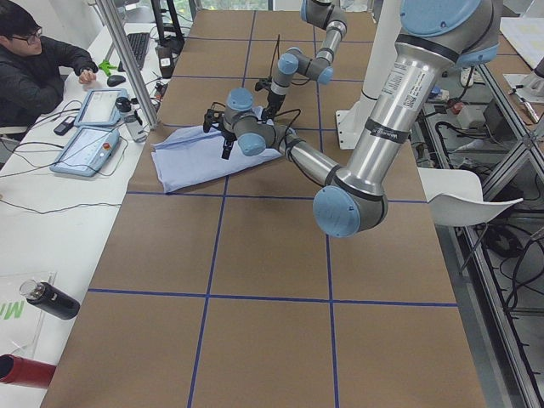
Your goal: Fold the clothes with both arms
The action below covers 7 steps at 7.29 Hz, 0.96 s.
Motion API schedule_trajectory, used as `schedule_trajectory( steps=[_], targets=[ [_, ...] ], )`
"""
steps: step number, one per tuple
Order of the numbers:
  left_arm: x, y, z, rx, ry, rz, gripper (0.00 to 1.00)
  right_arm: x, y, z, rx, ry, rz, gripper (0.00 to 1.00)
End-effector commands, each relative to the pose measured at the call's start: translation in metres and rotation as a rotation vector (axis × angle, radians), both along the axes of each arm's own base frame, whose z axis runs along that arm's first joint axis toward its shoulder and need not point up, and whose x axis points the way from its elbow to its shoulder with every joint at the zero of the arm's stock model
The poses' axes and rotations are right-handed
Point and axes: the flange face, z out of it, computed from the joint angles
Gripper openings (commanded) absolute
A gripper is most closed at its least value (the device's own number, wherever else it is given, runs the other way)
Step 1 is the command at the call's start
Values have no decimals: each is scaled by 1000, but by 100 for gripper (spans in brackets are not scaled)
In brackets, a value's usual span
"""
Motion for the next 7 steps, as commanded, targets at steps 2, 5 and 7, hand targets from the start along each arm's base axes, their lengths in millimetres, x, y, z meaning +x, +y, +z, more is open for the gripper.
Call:
schedule_trajectory(
  steps=[2, 5, 7],
  targets=[
    [0, 0, 1, -1, -1, 0, 100, -2, -3, -3, 9, 2, 19, 21],
    [0, 0, 1, -1, -1, 0, 100, -3, -1, -7, 10, -5, 17, 0],
    [2, 4, -1, -31, 18, -3, 100, 7, 4, -24, 30, -39, 11, 0]
  ],
)
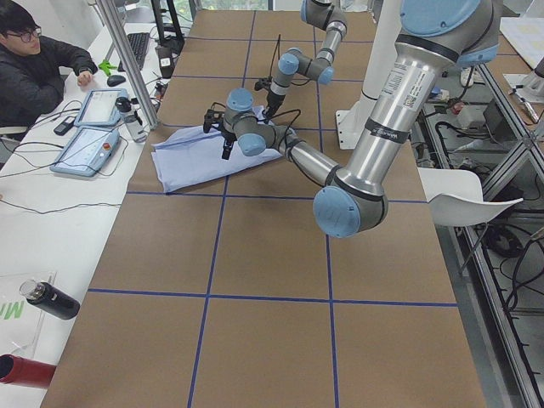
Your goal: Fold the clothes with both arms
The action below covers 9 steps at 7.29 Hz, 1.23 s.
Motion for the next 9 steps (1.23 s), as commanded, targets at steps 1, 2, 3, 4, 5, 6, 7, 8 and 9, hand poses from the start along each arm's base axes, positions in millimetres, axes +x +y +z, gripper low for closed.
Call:
schedule_trajectory(
  steps=[1, 2, 3, 4, 5, 6, 7, 8, 9],
  targets=[
    [13, 21, -2, -90, 45, -19, 100, 13, 6, -12, 14, -32, -4, 0],
    [16, 55, -1, -128, 69, -14, 100, 14, 6, -13, 15, -35, -4, 0],
    [20, 97, 3, -172, 84, -37, 100, 15, 7, -13, 16, -35, -3, 0],
    [39, 131, 4, -222, 96, -75, 100, 16, 7, -13, 17, -36, -2, 0],
    [65, 155, 9, -296, 103, -111, 100, 16, 7, -11, 16, -33, -2, 0],
    [87, 173, 13, -332, 104, -142, 100, 16, 7, -10, 17, -32, -3, 0],
    [100, 183, 14, -362, 109, -159, 99, 17, 7, -10, 19, -33, -4, 0],
    [107, 186, 19, -375, 101, -164, 98, 17, 7, -9, 19, -32, -2, 28],
    [114, 190, 17, -371, 104, -164, 98, 17, 6, -6, 22, -25, 1, 70]
  ],
)
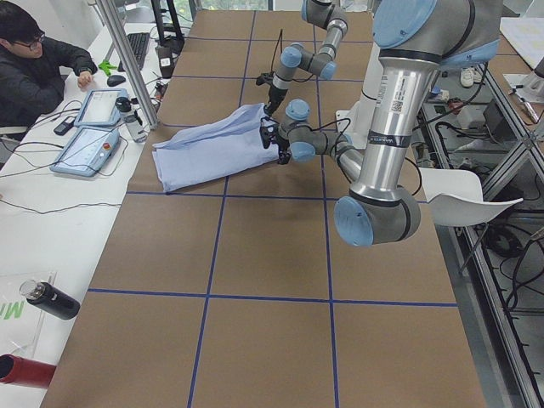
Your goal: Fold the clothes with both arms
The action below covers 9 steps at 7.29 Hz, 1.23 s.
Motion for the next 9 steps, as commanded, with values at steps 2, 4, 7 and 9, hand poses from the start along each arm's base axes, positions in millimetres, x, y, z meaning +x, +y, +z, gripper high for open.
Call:
schedule_trajectory(
  steps=[2, 4, 7, 9],
  targets=[
    [38, 25, -7, -37, 15, -7, 93, 1, -2, 5, 21, 17, 14, 91],
    [48, 21, -8, -34, 11, -12, 48, 1, -2, 5, 22, 17, 13, 98],
    [47, 21, -9, -26, 11, -10, 0, 0, 1, 10, 21, 23, 9, 98],
    [37, 19, -21, -13, 35, -8, 0, -11, 17, 17, 23, 35, -1, 98]
  ],
)
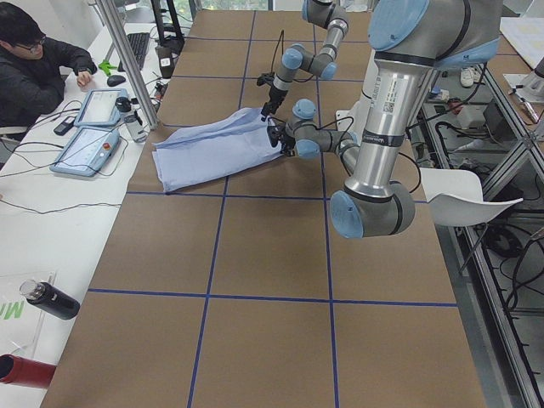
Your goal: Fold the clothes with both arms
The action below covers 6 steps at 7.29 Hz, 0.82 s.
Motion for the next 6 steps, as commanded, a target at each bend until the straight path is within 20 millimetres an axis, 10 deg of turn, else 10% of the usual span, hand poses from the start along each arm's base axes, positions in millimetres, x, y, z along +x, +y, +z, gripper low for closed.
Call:
schedule_trajectory(
  steps=[1, 6],
  targets=[
    [-10, -1, -14, 12, 27, -1, 0, -8, 11, 5, -7, 4, 2, 96],
    [-12, -1, -18, 15, 36, -3, 0, -17, 18, 5, -28, -4, 39, 74]
  ],
)
